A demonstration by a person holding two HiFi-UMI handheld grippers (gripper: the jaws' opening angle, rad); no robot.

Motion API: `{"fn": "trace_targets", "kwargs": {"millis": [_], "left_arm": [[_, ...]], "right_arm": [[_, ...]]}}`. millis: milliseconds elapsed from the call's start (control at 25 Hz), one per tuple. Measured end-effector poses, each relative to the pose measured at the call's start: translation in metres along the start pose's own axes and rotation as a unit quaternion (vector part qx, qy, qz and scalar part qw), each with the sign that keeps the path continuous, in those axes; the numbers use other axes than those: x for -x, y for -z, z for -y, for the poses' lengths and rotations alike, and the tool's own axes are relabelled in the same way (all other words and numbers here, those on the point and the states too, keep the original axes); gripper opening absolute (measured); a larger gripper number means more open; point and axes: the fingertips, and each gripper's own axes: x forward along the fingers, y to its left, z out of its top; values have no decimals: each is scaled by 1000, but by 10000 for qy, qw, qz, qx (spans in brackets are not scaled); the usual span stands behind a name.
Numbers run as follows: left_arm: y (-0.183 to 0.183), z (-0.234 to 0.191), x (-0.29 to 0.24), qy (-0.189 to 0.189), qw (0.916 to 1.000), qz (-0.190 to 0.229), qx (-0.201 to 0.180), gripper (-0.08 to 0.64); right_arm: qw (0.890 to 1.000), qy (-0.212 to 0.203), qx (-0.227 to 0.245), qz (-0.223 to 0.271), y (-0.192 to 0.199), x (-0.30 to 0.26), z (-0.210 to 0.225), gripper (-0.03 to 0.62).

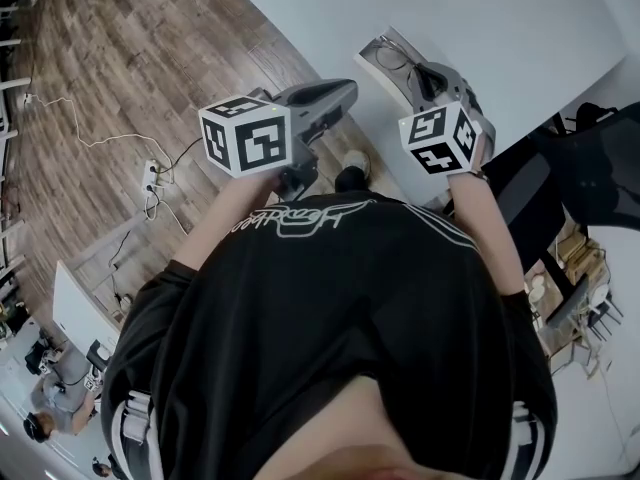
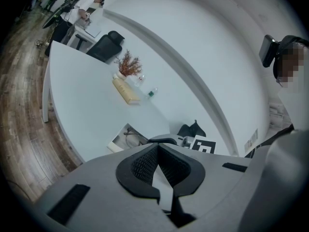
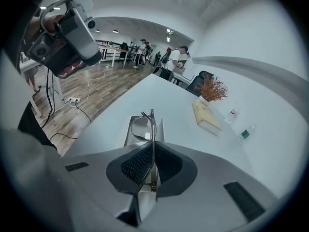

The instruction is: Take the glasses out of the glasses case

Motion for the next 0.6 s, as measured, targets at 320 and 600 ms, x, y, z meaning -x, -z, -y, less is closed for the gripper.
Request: {"fn": "trace_targets", "kwargs": {"millis": [320, 600], "left_arm": [[2, 10, 18, 83, 9999, 17, -95, 8], [9, 28, 41, 266, 9993, -9, -259, 8]], "right_arm": [[9990, 284, -279, 200, -15, 25, 1, 20], [9939, 466, -858, 509, -29, 64, -8, 20]]}}
